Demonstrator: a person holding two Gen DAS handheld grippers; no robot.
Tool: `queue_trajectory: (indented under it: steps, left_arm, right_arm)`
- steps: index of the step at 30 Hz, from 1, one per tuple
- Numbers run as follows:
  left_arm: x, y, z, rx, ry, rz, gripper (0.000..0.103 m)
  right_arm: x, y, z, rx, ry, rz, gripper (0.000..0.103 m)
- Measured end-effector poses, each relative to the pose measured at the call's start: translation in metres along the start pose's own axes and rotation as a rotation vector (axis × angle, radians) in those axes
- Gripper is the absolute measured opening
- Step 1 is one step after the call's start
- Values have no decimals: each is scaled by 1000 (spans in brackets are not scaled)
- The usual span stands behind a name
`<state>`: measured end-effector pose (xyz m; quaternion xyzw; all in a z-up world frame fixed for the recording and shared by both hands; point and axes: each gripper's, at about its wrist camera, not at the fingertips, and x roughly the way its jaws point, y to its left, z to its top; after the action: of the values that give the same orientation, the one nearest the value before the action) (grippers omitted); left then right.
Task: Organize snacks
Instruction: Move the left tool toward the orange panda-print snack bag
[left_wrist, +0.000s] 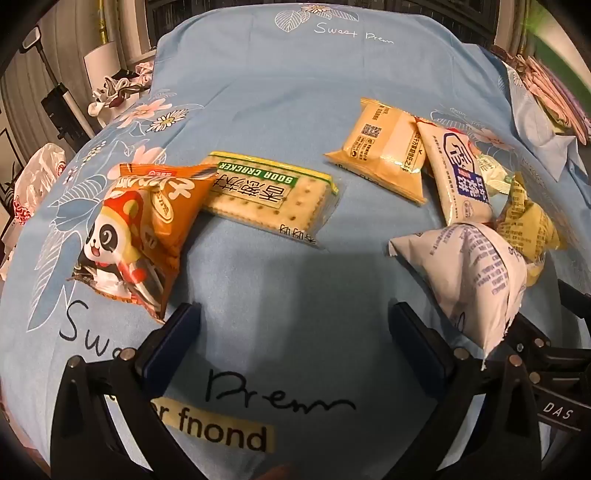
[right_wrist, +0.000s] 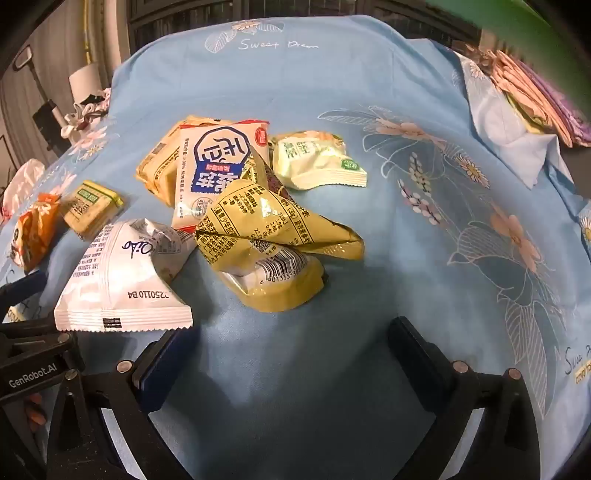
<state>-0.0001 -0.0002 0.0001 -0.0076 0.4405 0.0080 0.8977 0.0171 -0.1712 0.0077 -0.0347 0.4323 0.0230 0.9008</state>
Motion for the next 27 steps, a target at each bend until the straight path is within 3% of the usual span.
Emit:
queue_trajectory:
  steps: [17, 27]
  left_arm:
    - [1, -1, 0, -2, 7, -1, 103]
    - [-7, 4, 4, -28, 92, -3, 103]
  right_arm:
    - [-3, 4, -2, 1, 0, 7, 102]
    - [-1, 0, -1, 4, 3, 11, 102]
